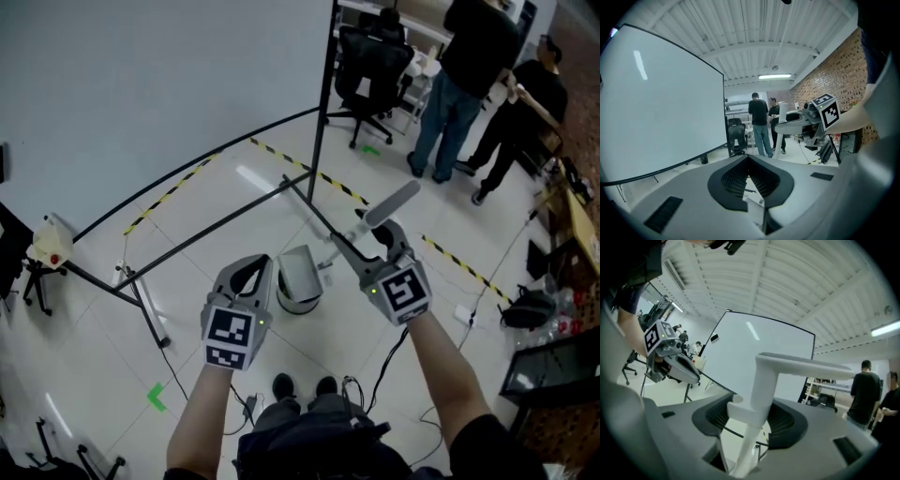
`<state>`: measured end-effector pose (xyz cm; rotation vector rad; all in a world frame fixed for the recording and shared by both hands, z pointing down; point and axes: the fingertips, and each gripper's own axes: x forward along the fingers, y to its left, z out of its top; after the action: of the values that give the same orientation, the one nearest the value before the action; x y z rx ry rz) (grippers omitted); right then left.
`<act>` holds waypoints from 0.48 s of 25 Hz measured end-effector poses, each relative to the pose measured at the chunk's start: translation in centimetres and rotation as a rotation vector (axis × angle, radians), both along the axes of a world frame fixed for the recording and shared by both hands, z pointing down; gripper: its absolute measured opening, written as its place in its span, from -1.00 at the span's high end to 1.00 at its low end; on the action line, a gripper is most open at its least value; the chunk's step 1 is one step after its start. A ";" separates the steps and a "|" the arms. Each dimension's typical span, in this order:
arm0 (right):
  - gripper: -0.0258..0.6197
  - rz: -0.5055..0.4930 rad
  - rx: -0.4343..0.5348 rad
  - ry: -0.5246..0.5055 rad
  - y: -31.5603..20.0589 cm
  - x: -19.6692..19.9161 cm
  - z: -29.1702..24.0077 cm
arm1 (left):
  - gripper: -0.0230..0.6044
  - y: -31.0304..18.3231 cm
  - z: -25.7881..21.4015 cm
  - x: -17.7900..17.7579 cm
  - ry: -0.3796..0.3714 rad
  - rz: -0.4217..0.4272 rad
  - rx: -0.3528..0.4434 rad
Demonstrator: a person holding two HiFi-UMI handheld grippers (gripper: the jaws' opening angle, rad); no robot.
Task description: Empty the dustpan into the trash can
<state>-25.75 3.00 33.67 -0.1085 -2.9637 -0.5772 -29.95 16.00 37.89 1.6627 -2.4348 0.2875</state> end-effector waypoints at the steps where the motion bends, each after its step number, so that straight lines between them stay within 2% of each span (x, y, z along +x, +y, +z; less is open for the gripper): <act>1: 0.17 0.023 -0.013 0.002 -0.5 -0.5 -0.2 | 0.93 0.1 -0.1 -0.4 -0.004 0.001 0.001; 7: 0.17 0.146 -0.106 -0.036 -3.5 -1.5 -2.1 | 0.93 1.0 0.1 -1.7 0.008 0.010 -0.006; 12: 0.18 0.223 -0.106 -0.090 -5.6 -0.3 -5.5 | 0.93 0.1 0.1 -2.0 0.037 0.038 0.018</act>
<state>-26.01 -2.62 28.15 0.2428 -3.0353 -0.4070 -31.96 16.13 37.99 1.7080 -2.3882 0.2391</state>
